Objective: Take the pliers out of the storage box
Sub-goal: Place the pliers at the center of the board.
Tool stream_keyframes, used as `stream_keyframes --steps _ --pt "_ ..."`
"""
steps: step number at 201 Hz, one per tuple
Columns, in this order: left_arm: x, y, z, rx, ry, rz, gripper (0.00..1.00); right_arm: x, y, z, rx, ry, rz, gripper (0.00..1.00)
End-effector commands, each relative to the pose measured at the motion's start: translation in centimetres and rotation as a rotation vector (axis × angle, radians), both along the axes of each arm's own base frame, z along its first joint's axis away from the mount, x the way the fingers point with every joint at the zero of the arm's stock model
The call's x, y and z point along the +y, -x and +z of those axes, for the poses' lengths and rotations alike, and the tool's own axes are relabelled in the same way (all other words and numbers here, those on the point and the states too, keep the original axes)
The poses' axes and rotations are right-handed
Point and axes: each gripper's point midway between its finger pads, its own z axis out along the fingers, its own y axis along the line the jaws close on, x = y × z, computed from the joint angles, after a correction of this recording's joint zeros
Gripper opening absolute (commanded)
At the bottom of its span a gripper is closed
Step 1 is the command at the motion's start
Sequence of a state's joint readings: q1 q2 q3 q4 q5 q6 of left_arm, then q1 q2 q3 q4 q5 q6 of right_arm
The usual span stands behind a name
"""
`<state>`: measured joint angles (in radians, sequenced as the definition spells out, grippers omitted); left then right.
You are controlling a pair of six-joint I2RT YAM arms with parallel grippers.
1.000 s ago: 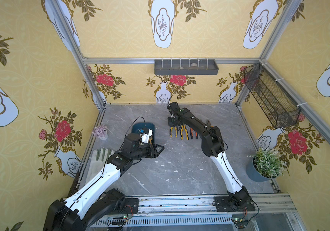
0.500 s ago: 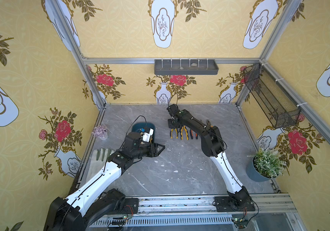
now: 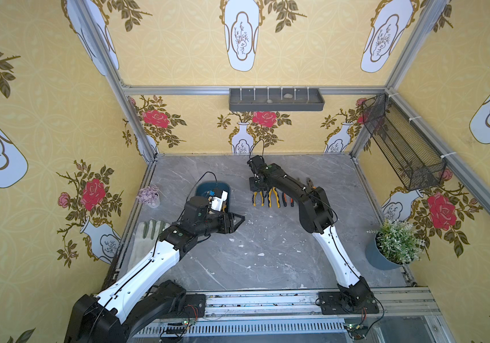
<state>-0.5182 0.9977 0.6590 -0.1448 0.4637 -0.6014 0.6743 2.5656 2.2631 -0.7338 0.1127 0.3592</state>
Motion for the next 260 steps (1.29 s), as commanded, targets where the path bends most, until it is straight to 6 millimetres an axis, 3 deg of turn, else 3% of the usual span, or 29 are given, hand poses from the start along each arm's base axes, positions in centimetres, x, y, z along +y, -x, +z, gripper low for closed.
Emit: stream_keyframes --steps 1,82,105,129,147,159,181,194,202,216,237,260 --pt "-0.1 0.0 0.2 -0.015 0.002 -0.007 0.64 -0.3 0.7 0.0 0.021 0.01 -0.002 0.41" --pt "0.1 0.1 0.2 -0.018 0.002 0.0 0.64 -0.5 1.1 0.0 0.018 0.018 -0.002 0.43" --pt "0.3 0.0 0.0 -0.013 -0.009 0.008 0.64 -0.5 0.0 1.2 -0.014 0.017 -0.005 0.56" --pt "0.4 0.0 -0.1 -0.006 -0.021 0.013 0.65 -0.6 -2.2 5.4 -0.113 -0.001 -0.006 0.58" --pt "0.7 -0.2 -0.3 0.001 -0.041 0.03 0.65 -0.5 -3.5 10.7 -0.247 -0.036 0.008 0.59" --pt "1.2 -0.6 -0.6 0.009 -0.074 0.063 0.67 0.0 -3.5 16.1 -0.368 -0.086 0.045 0.59" --pt "4.1 -2.3 -2.6 0.093 -0.214 0.203 0.73 0.1 -0.9 24.0 -0.532 -0.148 0.098 0.62" --pt "6.5 -3.5 -4.2 0.173 -0.314 0.289 0.7 -0.2 1.7 25.4 -0.543 -0.154 0.117 0.62" --pt "8.6 -4.6 -5.3 0.234 -0.365 0.351 0.66 -0.5 3.4 25.4 -0.535 -0.146 0.125 0.62" --pt "10.4 -5.9 -6.8 0.3 -0.426 0.39 0.6 -1.2 6.5 25.4 -0.517 -0.149 0.129 0.62" --pt "11.4 -8.1 -7.9 0.325 -0.482 0.408 0.59 -2.8 10.9 24.5 -0.455 -0.204 0.111 0.62" --pt "12.0 -10.5 -8.5 0.338 -0.562 0.427 0.58 -4.8 14.4 23.4 -0.398 -0.249 0.078 0.62"
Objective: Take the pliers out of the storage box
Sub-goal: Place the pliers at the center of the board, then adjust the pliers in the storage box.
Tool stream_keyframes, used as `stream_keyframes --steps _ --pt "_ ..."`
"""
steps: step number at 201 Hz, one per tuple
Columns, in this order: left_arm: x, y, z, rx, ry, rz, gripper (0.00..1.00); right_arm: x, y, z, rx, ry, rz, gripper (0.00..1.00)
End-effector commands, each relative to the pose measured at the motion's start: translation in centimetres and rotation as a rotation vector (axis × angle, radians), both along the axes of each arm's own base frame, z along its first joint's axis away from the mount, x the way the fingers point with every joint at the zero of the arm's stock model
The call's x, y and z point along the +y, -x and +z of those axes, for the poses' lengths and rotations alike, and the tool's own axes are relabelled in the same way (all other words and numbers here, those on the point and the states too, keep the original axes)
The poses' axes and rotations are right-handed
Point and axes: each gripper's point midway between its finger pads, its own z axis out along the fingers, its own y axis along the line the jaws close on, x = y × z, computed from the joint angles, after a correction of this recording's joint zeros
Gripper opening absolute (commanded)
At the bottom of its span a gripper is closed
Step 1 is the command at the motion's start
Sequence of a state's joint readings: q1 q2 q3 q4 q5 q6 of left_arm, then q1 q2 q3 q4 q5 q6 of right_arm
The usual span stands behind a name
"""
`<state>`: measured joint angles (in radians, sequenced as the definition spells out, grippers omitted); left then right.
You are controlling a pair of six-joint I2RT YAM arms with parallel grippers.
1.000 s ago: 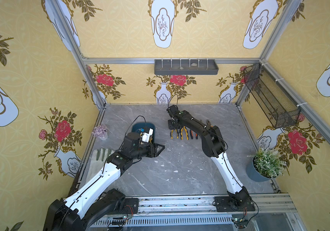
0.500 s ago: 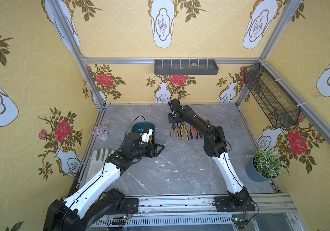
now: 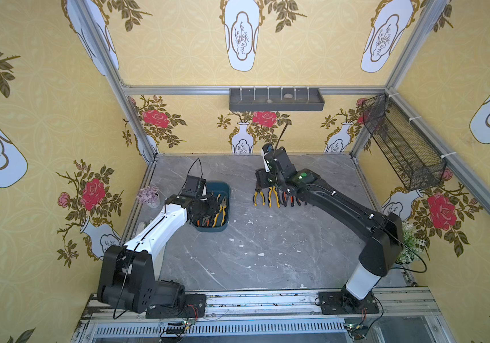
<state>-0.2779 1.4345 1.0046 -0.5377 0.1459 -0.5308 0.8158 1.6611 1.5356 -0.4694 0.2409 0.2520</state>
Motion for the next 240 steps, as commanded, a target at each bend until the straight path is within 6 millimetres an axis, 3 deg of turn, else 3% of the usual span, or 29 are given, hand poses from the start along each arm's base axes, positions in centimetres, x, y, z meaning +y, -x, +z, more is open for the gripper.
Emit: stream_keyframes --steps 1,43,82,135,185,203,230,240 --pt "1.6 -1.2 -1.2 0.044 -0.123 0.009 0.58 -1.3 2.5 0.2 0.038 -0.097 -0.044 0.62" --pt "2.3 -4.1 -3.8 0.103 -0.224 -0.001 0.59 -5.2 6.4 -1.8 0.115 -0.092 -0.078 0.62" --pt "1.8 -5.1 -6.4 0.152 -0.253 -0.064 0.7 -8.0 7.8 -2.7 0.121 -0.078 -0.113 0.62" --pt "2.3 -6.2 -8.2 0.18 -0.361 -0.107 0.74 -9.0 8.8 -4.6 0.161 -0.075 -0.116 0.62" --pt "2.6 -7.5 -8.9 0.18 -0.543 -0.153 0.69 -9.5 8.9 -5.0 0.175 -0.08 -0.118 0.62" --pt "2.6 -7.7 -9.1 0.179 -0.568 -0.161 0.58 -9.6 8.8 -4.9 0.171 -0.081 -0.119 0.62" --pt "2.6 -7.6 -9.2 0.186 -0.566 -0.158 0.31 -9.6 8.8 -4.9 0.174 -0.081 -0.12 0.62" --pt "2.7 -7.5 -9.0 0.186 -0.568 -0.15 0.28 -9.6 8.8 -5.0 0.177 -0.081 -0.12 0.62"
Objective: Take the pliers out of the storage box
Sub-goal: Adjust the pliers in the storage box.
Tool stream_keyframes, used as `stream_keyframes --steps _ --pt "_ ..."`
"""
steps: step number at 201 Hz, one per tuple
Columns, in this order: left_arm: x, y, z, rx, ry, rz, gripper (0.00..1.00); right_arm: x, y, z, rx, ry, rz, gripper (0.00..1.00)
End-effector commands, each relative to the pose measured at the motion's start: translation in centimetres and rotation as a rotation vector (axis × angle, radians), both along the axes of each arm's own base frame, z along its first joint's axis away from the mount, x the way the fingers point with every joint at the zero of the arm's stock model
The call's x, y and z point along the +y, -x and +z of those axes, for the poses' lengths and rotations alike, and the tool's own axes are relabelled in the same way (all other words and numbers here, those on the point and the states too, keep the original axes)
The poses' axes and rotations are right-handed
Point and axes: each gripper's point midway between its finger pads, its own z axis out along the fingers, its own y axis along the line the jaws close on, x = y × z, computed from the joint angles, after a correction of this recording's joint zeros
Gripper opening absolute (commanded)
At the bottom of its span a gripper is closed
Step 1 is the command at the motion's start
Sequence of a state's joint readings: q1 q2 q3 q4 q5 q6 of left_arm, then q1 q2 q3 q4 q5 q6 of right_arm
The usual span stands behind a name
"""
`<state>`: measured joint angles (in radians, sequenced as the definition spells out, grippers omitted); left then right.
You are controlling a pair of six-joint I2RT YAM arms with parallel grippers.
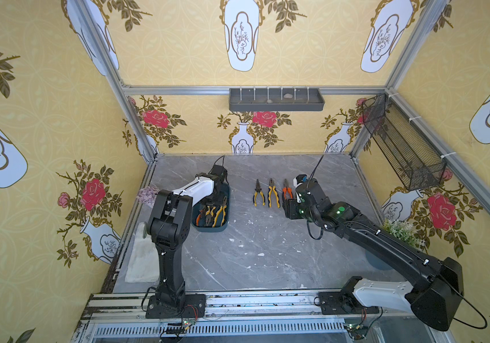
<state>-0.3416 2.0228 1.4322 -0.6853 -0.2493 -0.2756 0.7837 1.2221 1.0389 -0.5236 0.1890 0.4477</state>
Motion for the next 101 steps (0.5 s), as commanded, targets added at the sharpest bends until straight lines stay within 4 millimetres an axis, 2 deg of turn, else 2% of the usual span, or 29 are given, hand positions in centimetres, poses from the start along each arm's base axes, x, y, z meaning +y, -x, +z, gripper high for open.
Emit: stream_keyframes --steps 1,32,60,78,101 --pt "0.8 0.5 -0.3 0.02 -0.034 0.013 0.28 0.1 0.0 0.1 0.001 -0.009 0.001 0.62" --pt "0.9 0.9 1.8 -0.017 0.004 0.087 0.27 0.1 0.0 -0.2 0.006 -0.01 -0.003 0.62" --pt "1.5 1.1 4.7 -0.085 0.025 0.172 0.27 0.3 0.0 -0.5 0.014 -0.015 -0.004 0.62" --pt "2.8 1.4 6.2 -0.135 0.022 0.244 0.27 0.4 0.0 -0.5 0.018 -0.021 -0.002 0.62" --pt "5.7 2.7 6.7 -0.166 0.011 0.37 0.27 0.4 0.2 -0.4 0.016 -0.026 -0.001 0.62"
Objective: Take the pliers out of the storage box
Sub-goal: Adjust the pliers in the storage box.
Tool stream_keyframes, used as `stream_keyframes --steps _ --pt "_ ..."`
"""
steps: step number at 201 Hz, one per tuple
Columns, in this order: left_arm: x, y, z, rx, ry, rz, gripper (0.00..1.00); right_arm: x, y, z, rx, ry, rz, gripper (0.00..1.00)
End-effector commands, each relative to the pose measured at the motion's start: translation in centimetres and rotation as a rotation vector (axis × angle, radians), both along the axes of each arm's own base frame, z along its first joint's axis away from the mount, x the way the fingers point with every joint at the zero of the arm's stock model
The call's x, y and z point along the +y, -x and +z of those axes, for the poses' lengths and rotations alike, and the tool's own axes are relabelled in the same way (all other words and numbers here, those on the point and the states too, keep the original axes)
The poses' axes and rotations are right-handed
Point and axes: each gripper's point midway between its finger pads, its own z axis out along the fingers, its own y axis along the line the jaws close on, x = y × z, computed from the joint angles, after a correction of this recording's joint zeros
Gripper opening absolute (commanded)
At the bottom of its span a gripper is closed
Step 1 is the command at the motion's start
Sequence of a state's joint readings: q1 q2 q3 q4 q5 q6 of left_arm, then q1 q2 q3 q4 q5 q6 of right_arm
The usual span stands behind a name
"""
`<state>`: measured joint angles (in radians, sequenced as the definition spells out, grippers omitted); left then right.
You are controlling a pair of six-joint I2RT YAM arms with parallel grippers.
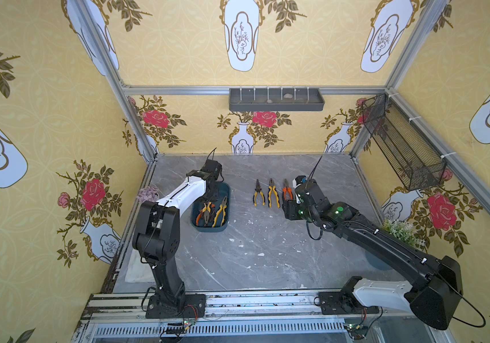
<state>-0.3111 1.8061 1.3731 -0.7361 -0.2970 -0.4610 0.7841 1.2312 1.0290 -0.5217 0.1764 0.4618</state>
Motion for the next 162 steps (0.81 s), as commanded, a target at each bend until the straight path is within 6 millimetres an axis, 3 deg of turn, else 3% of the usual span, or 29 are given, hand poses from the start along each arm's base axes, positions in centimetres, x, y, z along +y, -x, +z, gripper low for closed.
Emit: stream_keyframes --steps 1,20,83,103,127,162 --pt "3.1 1.5 0.0 -0.011 -0.03 0.163 0.27 0.3 0.0 0.3 -0.006 -0.023 -0.001 0.62" --pt "4.2 2.4 -0.5 -0.031 0.005 0.243 0.29 0.2 0.1 0.3 -0.007 -0.028 -0.003 0.62" --pt "4.7 3.6 -2.1 -0.115 0.129 0.522 0.28 0.6 0.4 -0.1 0.01 -0.047 0.007 0.62" --pt "4.7 3.4 -1.5 -0.169 0.183 0.625 0.23 0.8 0.5 -0.2 0.015 -0.047 0.009 0.62" --pt "5.4 3.6 -0.4 -0.226 0.211 0.751 0.11 1.0 0.7 -0.4 0.022 -0.051 0.012 0.62" --pt "5.9 4.5 0.6 -0.326 0.322 0.966 0.11 1.1 0.9 -1.0 0.034 -0.054 0.012 0.62"
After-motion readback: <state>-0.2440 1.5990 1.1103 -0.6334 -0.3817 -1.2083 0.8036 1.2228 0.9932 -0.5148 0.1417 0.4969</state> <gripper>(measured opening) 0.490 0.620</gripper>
